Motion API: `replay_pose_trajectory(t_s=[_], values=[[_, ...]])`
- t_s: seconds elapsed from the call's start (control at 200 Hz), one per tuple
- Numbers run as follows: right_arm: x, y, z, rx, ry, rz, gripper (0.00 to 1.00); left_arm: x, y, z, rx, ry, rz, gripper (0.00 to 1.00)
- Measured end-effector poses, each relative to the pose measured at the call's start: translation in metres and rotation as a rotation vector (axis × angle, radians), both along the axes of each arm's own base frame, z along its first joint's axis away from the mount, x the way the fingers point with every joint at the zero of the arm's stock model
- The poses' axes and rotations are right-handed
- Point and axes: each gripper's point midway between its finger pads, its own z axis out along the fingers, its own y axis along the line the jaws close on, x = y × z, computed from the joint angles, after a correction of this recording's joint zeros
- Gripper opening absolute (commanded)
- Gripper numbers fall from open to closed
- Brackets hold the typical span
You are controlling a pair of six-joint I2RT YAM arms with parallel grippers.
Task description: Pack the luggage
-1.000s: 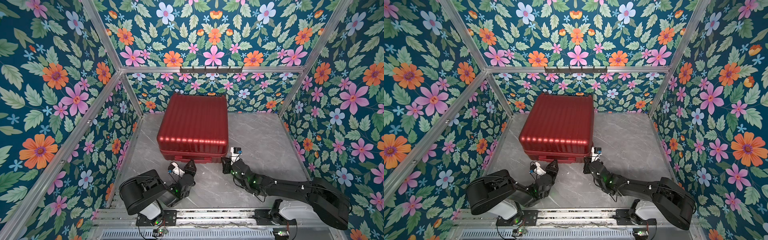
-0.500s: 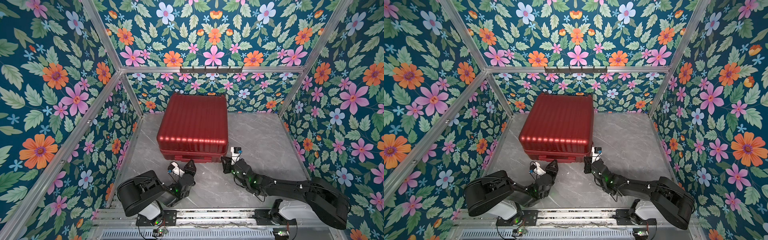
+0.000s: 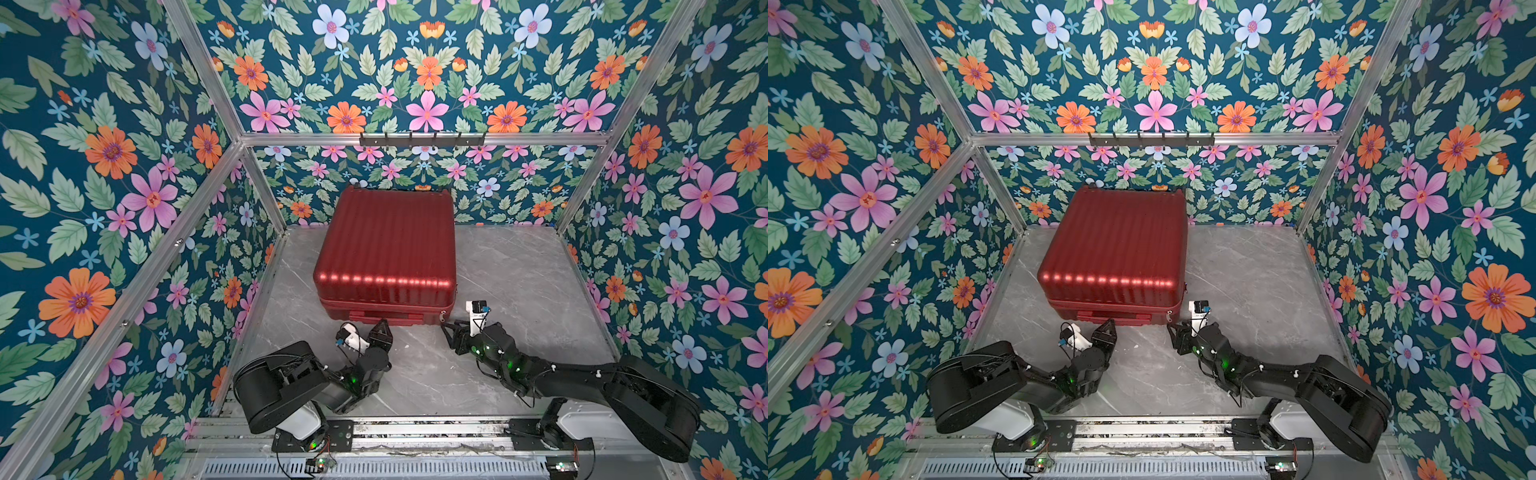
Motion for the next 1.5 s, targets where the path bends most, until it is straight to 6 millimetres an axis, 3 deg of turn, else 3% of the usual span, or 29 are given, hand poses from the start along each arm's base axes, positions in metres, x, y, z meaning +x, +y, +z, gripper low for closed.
replay_pose_trajectory(t_s=[0.285, 0.705, 1.31, 1.5], values=[[0.004, 0.013, 0.001, 0.027, -0.033, 0.06, 0.55, 0.002, -0.003, 0.0, 0.009, 0.003, -0.001, 0.33], [0.008, 0.023, 0.009, 0.132, -0.04, 0.086, 0.39, 0.001, -0.002, 0.001, 0.011, 0.004, -0.002, 0.33], [0.013, 0.032, -0.001, 0.196, 0.009, 0.103, 0.39, 0.0, 0.0, 0.0, 0.012, 0.005, -0.001, 0.33], [0.015, 0.033, 0.005, 0.225, -0.004, 0.101, 0.3, 0.0, 0.0, 0.001, 0.015, 0.007, -0.001, 0.33]])
